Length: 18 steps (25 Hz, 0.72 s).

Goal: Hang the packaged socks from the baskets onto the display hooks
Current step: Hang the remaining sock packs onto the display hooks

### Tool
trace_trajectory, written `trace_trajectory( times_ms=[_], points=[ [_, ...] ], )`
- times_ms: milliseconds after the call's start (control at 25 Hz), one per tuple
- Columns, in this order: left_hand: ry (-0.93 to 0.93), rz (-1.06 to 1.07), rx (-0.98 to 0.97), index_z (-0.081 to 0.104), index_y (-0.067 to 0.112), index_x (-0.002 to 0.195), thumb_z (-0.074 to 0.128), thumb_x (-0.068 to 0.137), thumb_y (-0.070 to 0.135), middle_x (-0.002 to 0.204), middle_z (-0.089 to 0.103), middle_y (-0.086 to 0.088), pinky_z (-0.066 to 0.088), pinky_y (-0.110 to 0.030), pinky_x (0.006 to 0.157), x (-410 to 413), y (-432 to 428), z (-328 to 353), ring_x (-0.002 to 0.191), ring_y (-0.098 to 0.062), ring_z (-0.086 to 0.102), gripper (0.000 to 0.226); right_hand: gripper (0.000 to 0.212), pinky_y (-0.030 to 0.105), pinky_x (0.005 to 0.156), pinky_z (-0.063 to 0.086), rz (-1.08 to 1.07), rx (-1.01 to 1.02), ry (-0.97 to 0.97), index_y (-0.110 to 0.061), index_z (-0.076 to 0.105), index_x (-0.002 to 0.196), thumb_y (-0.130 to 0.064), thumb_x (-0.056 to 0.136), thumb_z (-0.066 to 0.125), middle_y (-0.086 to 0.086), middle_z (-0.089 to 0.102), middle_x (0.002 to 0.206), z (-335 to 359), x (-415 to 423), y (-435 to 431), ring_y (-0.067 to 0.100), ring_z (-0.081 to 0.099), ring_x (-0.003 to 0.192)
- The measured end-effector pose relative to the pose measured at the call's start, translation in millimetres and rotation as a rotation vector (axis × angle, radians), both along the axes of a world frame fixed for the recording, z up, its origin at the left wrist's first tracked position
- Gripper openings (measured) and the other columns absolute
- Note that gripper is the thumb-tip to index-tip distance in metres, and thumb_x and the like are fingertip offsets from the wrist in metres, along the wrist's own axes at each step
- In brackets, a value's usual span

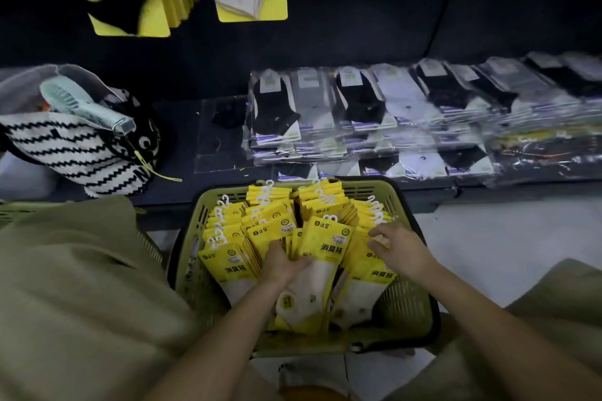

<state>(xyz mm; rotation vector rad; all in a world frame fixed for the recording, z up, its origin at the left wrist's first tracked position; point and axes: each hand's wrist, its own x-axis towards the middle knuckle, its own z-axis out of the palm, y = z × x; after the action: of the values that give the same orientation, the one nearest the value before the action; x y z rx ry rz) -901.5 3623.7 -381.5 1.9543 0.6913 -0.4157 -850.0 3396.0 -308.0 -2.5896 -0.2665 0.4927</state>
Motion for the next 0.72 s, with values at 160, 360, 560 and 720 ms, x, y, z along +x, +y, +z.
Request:
trace_trajectory(
  times_ms=[160, 360, 560, 720],
  points=[
    [-0.028, -0.057, -0.024, 0.049, 0.009, 0.117, 0.073, 0.08, 0.024, 0.115, 0.06, -0.009, 0.047, -0.035, 0.081, 1.7, -8.6, 0.6, 0.104, -0.026, 0.058, 0.047, 0.032, 0.029, 0.092, 0.041, 0.042, -0.029, 0.006, -0.016, 0.06, 0.119, -0.03, 0.089, 0.059, 0.008, 0.055, 0.127, -5.9, 2.7, 4.6, 0.023, 0.051, 0.116],
    [-0.031, -0.112, -0.099, 0.046, 0.012, 0.12, 0.065, 0.086, 0.021, 0.117, 0.058, -0.007, 0.046, -0.032, 0.085, -8.7, -3.3, 8.0, 0.106, -0.02, 0.056, 0.04, 0.058, 0.033, 0.098, 0.039, 0.083, -0.074, -0.051, -0.016, 0.045, 0.134, -0.042, 0.085, 0.063, 0.005, 0.051, 0.132, -6.7, 6.8, 21.8, 0.023, 0.047, 0.123],
    [-0.138, -0.077, -0.215, 0.04, 0.014, 0.13, 0.062, 0.089, 0.02, 0.115, 0.053, 0.002, 0.044, -0.022, 0.077, -10.7, 15.0, 38.9, 0.102, -0.012, 0.051, 0.047, 0.065, 0.027, 0.081, 0.042, 0.031, 0.178, 0.136, -0.016, 0.036, 0.136, -0.046, 0.084, 0.061, 0.003, 0.059, 0.114, -3.0, -2.3, 57.0, 0.022, 0.055, 0.111],
    [-0.228, -0.089, -0.268, 0.038, 0.012, 0.134, 0.061, 0.09, 0.016, 0.122, 0.052, 0.001, 0.044, -0.021, 0.082, -14.4, 27.9, 55.0, 0.109, -0.012, 0.05, 0.05, 0.049, 0.026, 0.096, 0.037, -0.048, 0.532, 0.333, -0.025, 0.042, 0.13, -0.029, 0.086, 0.064, -0.009, 0.053, 0.122, -3.5, -17.2, 85.7, 0.014, 0.047, 0.122]
  ],
)
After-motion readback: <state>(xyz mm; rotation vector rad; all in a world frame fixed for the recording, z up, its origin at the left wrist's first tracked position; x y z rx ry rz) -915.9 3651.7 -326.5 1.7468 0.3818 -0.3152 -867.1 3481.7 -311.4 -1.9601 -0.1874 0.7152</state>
